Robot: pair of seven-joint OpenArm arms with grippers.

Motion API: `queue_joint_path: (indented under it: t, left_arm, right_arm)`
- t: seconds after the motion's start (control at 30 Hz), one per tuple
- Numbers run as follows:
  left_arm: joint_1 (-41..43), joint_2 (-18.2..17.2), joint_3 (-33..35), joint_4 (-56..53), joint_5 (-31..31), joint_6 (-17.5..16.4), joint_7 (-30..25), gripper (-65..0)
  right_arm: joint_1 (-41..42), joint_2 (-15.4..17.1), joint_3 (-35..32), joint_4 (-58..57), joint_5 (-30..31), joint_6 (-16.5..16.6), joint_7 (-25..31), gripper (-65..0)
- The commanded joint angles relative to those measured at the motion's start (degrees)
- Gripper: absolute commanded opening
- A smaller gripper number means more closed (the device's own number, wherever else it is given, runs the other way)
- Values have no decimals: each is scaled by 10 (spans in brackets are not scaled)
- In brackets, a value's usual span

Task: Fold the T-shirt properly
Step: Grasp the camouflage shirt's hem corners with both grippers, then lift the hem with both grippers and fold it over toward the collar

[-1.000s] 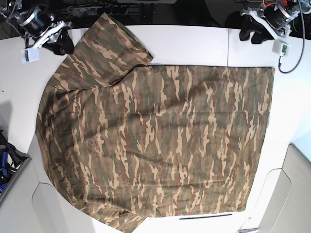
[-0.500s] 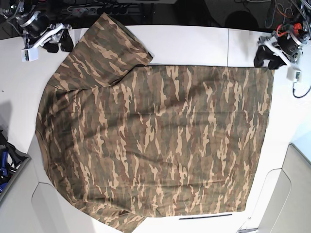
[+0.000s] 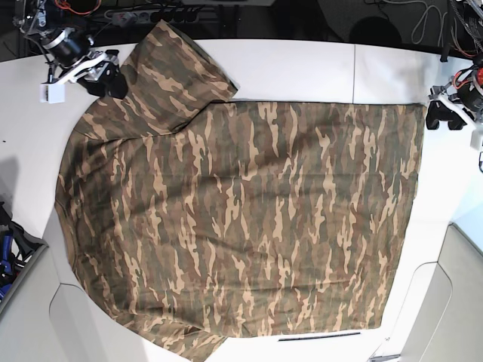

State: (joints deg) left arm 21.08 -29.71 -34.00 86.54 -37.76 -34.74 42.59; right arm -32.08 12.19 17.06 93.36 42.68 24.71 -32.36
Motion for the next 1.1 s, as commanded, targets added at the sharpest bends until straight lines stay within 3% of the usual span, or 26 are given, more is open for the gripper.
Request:
queue_joint_path:
  t: [0.0,0.33,0.43,0.83,0.87,0.93,1.0,1.07]
  left_arm:
    - [-3,-13,-4,2,-9,0,-12,-192]
    - [-3,-7,-4,-65,-58,-12,-29,-180]
    - [-3,-1,0,-65,-68,-37,-22,-180]
    - [-3,0,105,-65,-73,-53,27,-196]
    - [-3,0,109,-65,-73,-53,27,-229]
    - [-3,0,108,-65,-73,-53,26,-362]
    - [-3,0,108,-63,-76,-53,26,-516]
    - [-3,-2,107,-63,-83,-53,24,-621]
  right_arm:
    - [-1,-5,-5,-1,-12,-7,-35,-311]
    - [13,-26,-34,-1,-13,-7,-36,-311]
    - [18,-27,-39,-1,-13,-7,-37,-311]
    - [21,-27,-39,-1,-13,-7,-37,-312]
    - [21,-27,-39,-1,-13,-7,-37,-313]
    - [21,-27,-39,-1,-13,-7,-37,-356]
    - [21,-27,-39,-1,-13,-7,-37,-447]
    - [21,-27,-39,-1,-13,-4,-37,-564]
